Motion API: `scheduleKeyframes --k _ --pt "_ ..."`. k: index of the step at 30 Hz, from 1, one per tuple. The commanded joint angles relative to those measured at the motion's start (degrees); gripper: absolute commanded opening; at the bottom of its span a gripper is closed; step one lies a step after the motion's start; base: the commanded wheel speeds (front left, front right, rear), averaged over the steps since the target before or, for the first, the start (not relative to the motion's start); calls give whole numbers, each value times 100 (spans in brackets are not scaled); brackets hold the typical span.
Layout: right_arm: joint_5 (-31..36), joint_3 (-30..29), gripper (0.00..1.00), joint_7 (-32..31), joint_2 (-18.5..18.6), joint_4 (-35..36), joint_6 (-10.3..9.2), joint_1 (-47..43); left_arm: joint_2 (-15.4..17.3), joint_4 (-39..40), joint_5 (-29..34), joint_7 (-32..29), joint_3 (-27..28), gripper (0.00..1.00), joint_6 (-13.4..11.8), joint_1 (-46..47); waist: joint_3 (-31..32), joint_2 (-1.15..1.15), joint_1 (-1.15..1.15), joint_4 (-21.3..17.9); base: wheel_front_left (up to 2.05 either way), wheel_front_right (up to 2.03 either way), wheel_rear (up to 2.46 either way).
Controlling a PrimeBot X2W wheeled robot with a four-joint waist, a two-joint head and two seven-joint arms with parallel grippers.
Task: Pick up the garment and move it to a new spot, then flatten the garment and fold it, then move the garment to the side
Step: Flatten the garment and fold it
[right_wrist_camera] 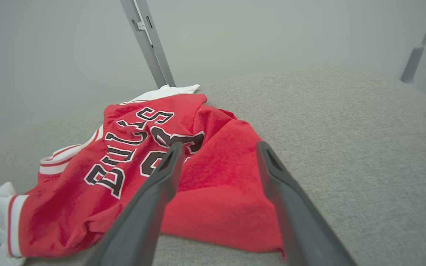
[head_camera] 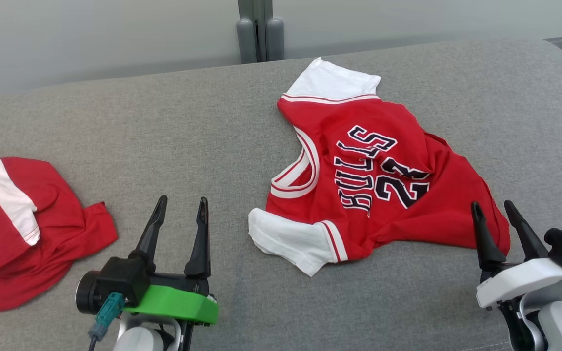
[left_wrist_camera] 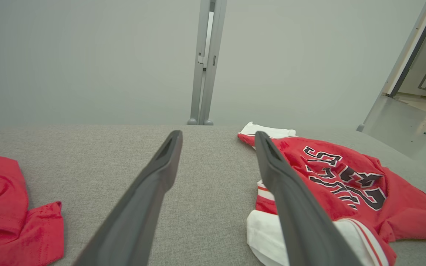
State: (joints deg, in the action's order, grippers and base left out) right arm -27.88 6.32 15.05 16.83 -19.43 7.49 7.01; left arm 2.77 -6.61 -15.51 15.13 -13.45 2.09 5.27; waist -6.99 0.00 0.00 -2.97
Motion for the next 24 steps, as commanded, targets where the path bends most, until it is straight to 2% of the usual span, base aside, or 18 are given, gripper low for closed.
scheduleKeyframes --k 1,6,17,19,24 --pt "157 -135 100 17 -148 128 0 -54 22 -11 36 3 13 100 26 -10 -35 0 0 -29 0 0 0" --pt "536 -385 100 17 -502 368 0 -78 21 -92 65 3 -22 100 72 115 -152 0 0 -124 0 0 0" --pt "766 -416 100 18 -672 478 0 100 23 -1276 263 4 -633 100 186 688 -526 0 0 -428 0 0 0" --pt "777 -403 100 18 -687 487 0 128 24 -1576 327 3 -734 100 79 822 -568 0 0 -486 0 0 0" --pt "722 -266 100 19 -697 528 0 175 24 -2495 383 3 -814 100 -423 1162 -619 0 0 -634 0 0 0"
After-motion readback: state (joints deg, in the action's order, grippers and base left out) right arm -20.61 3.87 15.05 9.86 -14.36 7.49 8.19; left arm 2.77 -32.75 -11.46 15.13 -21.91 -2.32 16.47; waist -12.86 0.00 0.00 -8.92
